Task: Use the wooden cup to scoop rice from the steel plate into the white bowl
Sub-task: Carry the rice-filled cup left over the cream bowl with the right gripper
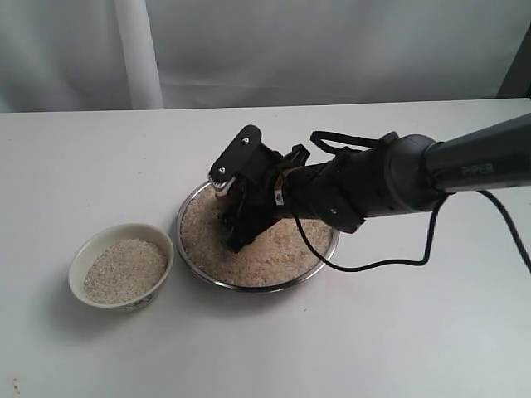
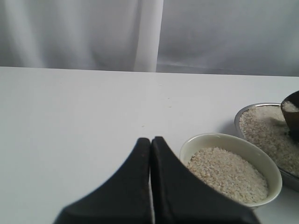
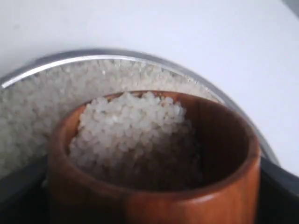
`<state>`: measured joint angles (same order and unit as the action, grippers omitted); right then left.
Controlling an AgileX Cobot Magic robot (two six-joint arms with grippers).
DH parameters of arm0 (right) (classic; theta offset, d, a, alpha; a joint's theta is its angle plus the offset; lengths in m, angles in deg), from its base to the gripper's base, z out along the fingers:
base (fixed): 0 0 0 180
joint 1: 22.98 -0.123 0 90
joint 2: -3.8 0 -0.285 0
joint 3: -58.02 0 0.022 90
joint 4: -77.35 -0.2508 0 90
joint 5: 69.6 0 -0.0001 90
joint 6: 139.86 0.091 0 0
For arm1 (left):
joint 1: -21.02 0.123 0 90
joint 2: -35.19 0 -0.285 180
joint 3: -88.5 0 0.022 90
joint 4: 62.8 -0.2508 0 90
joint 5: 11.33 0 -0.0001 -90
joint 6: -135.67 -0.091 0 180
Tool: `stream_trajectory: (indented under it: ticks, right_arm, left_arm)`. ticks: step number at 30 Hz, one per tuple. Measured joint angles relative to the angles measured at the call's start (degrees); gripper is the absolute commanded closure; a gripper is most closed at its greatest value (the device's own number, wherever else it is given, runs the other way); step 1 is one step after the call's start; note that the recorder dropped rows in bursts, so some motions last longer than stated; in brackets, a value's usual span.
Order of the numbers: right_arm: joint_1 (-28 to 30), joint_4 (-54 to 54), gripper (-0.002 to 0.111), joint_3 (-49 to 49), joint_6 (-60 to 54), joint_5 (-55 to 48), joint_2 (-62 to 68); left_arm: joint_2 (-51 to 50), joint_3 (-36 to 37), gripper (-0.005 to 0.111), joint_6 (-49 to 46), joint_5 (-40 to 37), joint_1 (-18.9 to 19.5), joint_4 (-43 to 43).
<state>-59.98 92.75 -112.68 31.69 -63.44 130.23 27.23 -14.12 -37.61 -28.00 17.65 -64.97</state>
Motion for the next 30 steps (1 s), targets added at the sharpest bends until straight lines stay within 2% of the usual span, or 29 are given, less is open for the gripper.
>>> stream_trajectory:
  ticks: [9,17,24,26,30]
  right_arm:
    - [0.0,-1.7,0.108,8.4,0.1,17.2,-6.9]
    - [0.0,-1.7,0.108,10.1,-1.0,19.3,-6.9]
    - [-2.0,-2.2,0.108,9.5,-7.5,18.0,-9.9]
    - [-3.3,-2.2,0.108,7.1,-10.0,14.6,-10.4]
    - [-6.1,-1.2,0.108,-0.5,-13.1,1.4,-10.3]
  left_arm:
    - [0.0,0.0,0.107,0.0,0.0,0.0,0.0]
    - [0.0,0.0,0.107,0.0,0.0,0.0,0.0]
    - [0.0,0.0,0.107,0.0,0.0,0.0,0.0]
    - [0.0,0.0,0.107,0.0,0.0,0.0,0.0]
    - [0.0,0.0,0.107,0.0,0.0,0.0,0.0]
